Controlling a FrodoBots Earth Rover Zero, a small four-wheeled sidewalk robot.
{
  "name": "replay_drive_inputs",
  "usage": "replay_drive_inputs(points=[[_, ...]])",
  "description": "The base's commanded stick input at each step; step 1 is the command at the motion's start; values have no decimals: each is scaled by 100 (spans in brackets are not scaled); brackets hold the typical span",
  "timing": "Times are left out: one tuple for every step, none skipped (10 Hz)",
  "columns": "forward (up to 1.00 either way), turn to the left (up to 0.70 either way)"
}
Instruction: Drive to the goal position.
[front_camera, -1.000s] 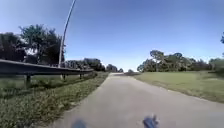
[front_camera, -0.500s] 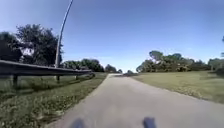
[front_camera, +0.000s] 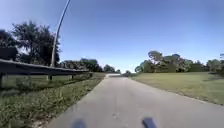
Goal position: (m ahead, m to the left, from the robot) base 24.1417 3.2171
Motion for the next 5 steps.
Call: replay_drive_inputs(points=[[85, 0], [85, 0], [85, 0], [85, 0], [85, 0]])
